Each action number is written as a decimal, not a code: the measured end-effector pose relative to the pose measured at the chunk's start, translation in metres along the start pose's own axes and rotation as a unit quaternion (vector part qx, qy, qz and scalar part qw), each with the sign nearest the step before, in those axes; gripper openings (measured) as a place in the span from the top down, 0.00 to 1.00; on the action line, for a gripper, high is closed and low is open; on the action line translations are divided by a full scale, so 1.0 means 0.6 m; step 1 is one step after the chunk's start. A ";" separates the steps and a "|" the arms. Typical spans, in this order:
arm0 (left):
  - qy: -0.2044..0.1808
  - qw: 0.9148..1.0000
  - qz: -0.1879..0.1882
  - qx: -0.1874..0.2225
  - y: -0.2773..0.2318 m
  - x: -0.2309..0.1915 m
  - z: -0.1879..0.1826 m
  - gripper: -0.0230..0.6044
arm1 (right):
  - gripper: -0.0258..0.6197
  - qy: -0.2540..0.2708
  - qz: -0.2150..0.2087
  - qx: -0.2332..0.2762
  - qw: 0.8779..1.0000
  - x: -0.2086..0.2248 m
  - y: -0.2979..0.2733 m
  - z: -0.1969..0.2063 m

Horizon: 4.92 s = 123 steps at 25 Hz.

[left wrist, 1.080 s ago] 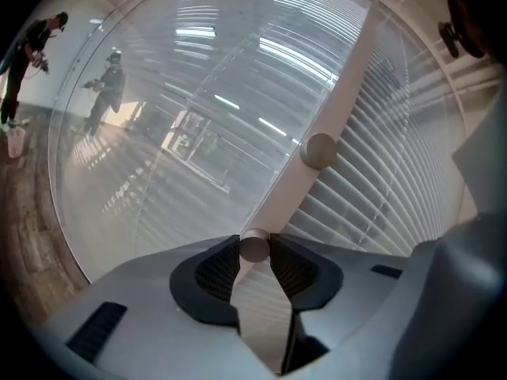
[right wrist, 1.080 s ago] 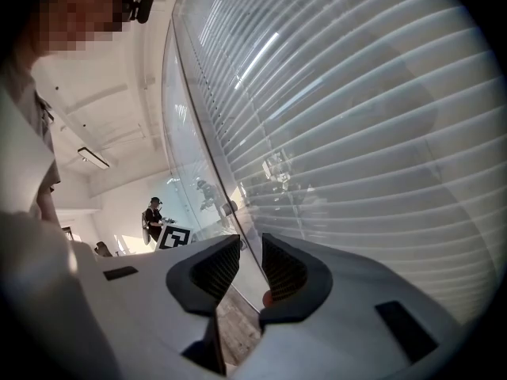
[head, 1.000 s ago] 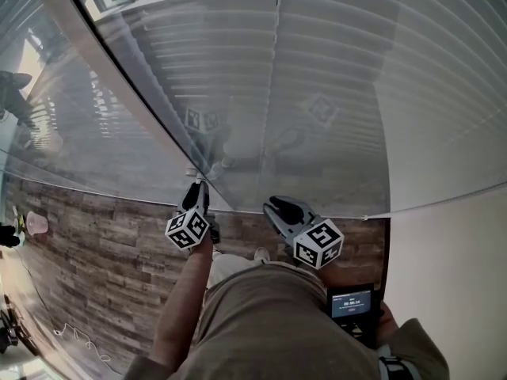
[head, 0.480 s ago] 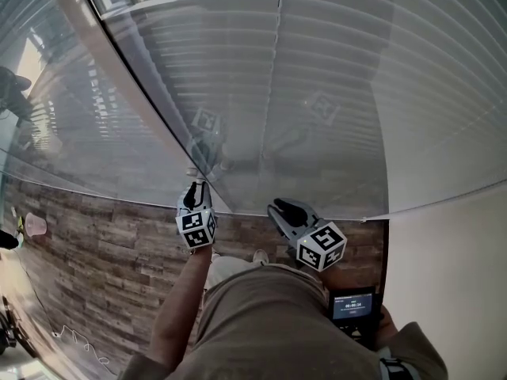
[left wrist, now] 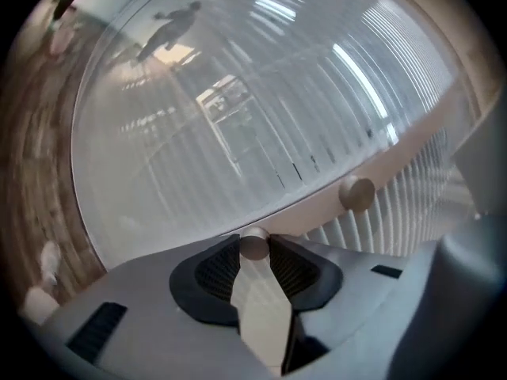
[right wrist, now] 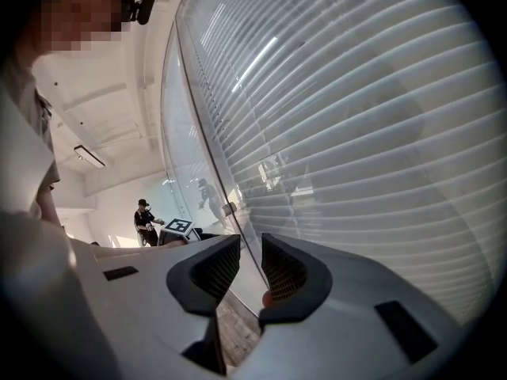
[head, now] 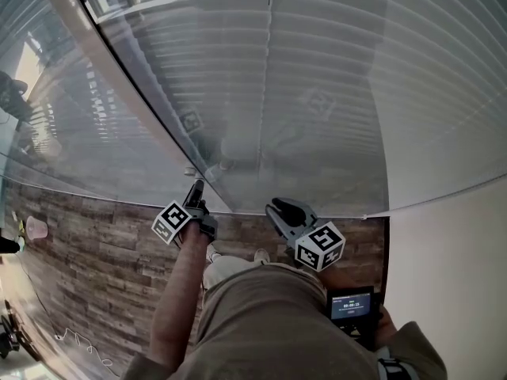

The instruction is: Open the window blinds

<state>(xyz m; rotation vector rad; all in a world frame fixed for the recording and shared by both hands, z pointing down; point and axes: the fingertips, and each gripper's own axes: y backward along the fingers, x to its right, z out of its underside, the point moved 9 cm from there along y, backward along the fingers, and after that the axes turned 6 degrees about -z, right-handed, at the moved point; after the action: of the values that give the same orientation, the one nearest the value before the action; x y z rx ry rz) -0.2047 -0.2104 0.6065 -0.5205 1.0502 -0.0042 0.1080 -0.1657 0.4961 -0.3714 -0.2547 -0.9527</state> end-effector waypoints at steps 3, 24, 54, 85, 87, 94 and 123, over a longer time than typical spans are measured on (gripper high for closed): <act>0.068 0.997 0.028 -0.005 0.000 -0.012 -0.003 0.76 | 0.82 0.001 -0.003 -0.002 1.000 -0.005 -0.004 -0.001; -0.534 0.834 -0.135 0.021 -0.004 0.043 0.014 0.75 | 0.82 -0.003 0.005 0.001 1.000 -0.010 -0.003 0.000; -0.094 0.995 0.011 -0.015 -0.017 0.013 -0.015 0.75 | 0.82 -0.004 -0.022 -0.023 0.999 -0.038 0.009 0.005; -0.571 0.818 -0.068 0.022 -0.012 0.034 0.005 0.73 | 0.82 0.007 0.054 -0.052 0.997 -0.030 -0.059 0.019; -0.565 0.822 -0.069 0.025 -0.011 0.035 0.009 0.73 | 0.82 0.010 0.052 -0.053 0.997 -0.021 -0.055 0.013; -0.543 0.837 -0.072 0.024 -0.009 0.046 0.001 0.75 | 0.82 0.016 0.044 -0.040 0.998 -0.013 -0.050 -0.016; -0.318 0.946 0.019 -0.056 -0.018 0.011 -0.026 0.75 | 0.82 0.006 0.051 -0.013 0.999 -0.047 -0.079 0.014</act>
<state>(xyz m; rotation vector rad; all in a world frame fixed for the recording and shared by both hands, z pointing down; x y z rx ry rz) -0.2115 -0.2277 0.5996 -0.5532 0.4279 0.2457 0.0526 -0.1660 0.5024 -0.3985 -0.2114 -0.8583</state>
